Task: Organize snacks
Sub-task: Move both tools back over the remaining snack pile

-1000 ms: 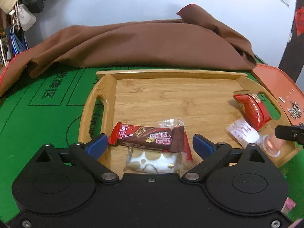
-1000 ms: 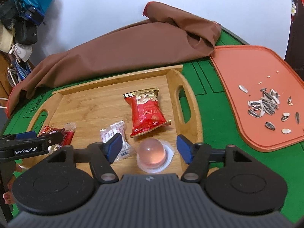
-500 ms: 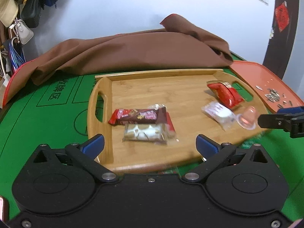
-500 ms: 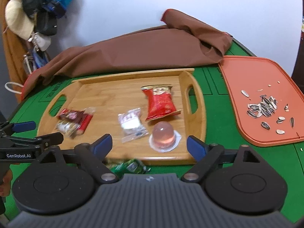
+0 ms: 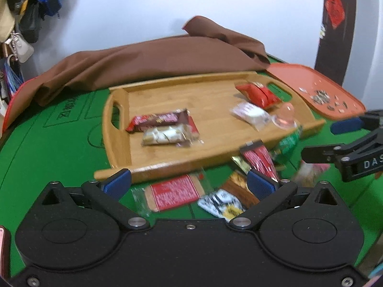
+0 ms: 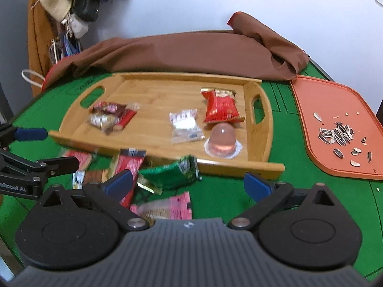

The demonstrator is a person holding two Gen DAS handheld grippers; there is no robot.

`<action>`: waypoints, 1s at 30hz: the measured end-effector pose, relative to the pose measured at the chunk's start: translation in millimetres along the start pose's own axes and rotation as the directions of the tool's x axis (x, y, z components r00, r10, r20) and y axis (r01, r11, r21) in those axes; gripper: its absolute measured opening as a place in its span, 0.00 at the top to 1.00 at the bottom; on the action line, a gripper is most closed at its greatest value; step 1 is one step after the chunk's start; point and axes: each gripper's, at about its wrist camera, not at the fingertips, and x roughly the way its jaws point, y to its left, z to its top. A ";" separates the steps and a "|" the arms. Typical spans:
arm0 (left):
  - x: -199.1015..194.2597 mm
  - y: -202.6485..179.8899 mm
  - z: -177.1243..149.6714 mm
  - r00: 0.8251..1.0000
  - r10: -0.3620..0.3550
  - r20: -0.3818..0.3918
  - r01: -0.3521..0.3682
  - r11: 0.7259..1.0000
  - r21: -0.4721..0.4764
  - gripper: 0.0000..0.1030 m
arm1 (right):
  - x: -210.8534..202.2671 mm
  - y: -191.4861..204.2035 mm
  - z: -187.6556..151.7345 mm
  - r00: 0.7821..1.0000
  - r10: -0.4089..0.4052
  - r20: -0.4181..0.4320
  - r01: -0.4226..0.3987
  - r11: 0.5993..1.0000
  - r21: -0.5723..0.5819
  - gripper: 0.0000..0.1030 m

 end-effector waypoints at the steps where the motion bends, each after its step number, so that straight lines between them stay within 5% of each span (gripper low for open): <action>1: 0.4 -1.6 -2.7 1.000 -0.007 -0.011 0.007 1.000 0.006 0.00 | 0.8 0.6 -2.1 1.000 -0.002 -0.009 0.002 1.000 -0.009 0.00; 14: 9.1 -22.4 -21.1 0.998 -0.038 -0.047 0.042 0.996 0.083 0.01 | 0.3 13.6 -30.0 0.998 0.028 -0.060 -0.037 0.989 -0.145 0.00; 19: 13.6 -30.4 -19.8 0.998 -0.054 -0.045 0.059 0.992 0.110 0.09 | 4.0 18.9 -33.4 0.998 0.027 -0.065 -0.038 0.984 -0.174 0.00; 24: 19.1 -40.0 -18.8 0.997 -0.064 -0.053 0.071 0.986 0.154 0.30 | 5.8 21.5 -29.3 0.996 0.039 -0.081 -0.055 0.978 -0.202 0.04; 30: 23.1 -47.3 -17.8 0.996 -0.074 -0.051 0.081 0.982 0.168 0.34 | 8.9 27.3 -26.6 0.995 0.032 -0.095 -0.054 0.968 -0.244 0.11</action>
